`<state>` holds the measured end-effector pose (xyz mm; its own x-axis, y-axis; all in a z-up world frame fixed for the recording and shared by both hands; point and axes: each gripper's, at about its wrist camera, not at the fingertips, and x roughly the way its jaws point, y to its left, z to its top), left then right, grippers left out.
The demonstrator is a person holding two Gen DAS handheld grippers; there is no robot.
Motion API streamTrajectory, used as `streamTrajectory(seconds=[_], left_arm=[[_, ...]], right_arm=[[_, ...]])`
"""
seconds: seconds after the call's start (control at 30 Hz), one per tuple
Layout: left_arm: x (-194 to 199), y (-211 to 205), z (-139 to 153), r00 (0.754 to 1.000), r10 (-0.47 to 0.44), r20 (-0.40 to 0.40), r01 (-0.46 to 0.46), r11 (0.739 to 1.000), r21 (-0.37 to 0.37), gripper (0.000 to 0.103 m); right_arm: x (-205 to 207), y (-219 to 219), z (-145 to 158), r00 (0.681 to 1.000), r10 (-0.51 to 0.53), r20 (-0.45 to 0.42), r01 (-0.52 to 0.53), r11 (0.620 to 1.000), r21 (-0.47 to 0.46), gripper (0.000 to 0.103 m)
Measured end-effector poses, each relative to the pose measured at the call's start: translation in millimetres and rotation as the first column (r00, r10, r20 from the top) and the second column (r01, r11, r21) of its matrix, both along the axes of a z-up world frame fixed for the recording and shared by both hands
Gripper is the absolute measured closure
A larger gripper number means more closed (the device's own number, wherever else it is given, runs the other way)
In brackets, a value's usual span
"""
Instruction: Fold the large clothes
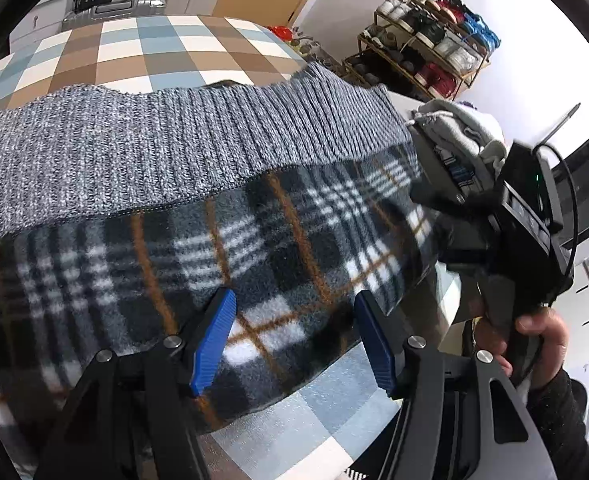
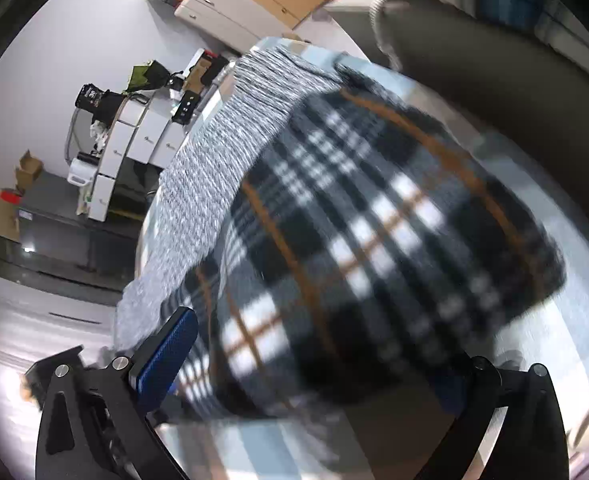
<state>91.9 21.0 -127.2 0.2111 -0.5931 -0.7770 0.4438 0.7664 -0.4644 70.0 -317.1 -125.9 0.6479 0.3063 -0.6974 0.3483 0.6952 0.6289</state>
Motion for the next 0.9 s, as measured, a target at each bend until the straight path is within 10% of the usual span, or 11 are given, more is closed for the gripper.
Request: streamTrajectory(seconds=[0.27,0.4,0.57,0.73,0.9], left_arm=[[-10,11,13,1.0,-0.009,0.019,0.009,1.0,-0.005,0.047],[-6,16,6,1.0,0.0,-0.013,0.0,1.0,-0.016,0.047],[-4,10,4,1.0,0.006,-0.012,-0.006,1.0,0.002,0.047],[-3,9,3,1.0,0.002,-0.006,-0.002,1.0,0.012,0.046],[-1,8,3,1.0,0.001,-0.026,-0.001,1.0,-0.005,0.046]], right_arm=[[-10,-2,-2,0.994,0.02,0.104,-0.016,0.999,-0.039,0.003],[-18,-17,-3,0.993,-0.018,0.115,0.022,0.999,-0.039,0.049],[-28,-24,-5,0.99,-0.03,0.138,0.031,0.999,-0.007,0.061],[-40,-16,13,0.965,0.022,0.261,-0.021,1.0,-0.007,0.059],[-29,-16,-3,0.974,0.019,0.227,-0.047,0.992,0.121,0.035]])
